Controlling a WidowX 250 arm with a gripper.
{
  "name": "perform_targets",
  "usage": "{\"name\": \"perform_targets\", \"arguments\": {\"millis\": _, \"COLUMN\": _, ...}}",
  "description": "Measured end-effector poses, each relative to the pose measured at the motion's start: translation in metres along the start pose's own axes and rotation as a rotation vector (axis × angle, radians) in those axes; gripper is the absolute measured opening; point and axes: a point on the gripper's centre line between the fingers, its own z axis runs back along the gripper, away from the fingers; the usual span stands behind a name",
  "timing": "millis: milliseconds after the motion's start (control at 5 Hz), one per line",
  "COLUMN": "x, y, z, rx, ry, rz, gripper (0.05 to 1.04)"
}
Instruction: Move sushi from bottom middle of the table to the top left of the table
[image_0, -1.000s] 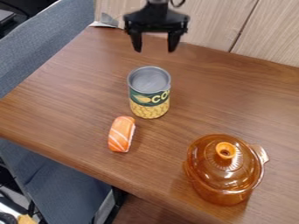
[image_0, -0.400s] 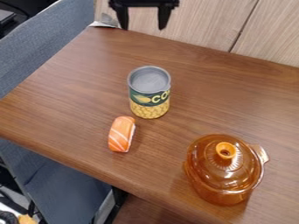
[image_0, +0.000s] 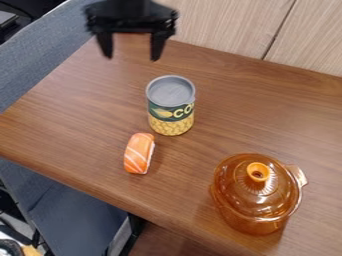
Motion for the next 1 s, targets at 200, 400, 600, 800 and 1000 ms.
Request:
{"name": "perform_targets", "arguments": {"millis": 200, "x": -0.033, "y": 0.010, "z": 0.003, "rx": -0.021, "ry": 0.021, "rz": -0.012, "gripper": 1.000}}
{"name": "perform_targets", "arguments": {"millis": 400, "x": -0.054, "y": 0.015, "z": -0.008, "rx": 0.001, "ry": 0.041, "rz": -0.040, "gripper": 1.000}}
{"name": "perform_targets", "arguments": {"millis": 600, "x": -0.076, "y": 0.005, "z": -0.023, "rx": 0.030, "ry": 0.058, "rz": -0.095, "gripper": 1.000}}
{"name": "perform_targets", "arguments": {"millis": 800, "x": -0.097, "y": -0.004, "z": -0.039, "rx": 0.065, "ry": 0.060, "rz": -0.162, "gripper": 1.000}}
{"name": "perform_targets", "arguments": {"millis": 1000, "x": -0.110, "y": -0.011, "z": -0.054, "rx": 0.082, "ry": 0.072, "rz": -0.193, "gripper": 1.000}}
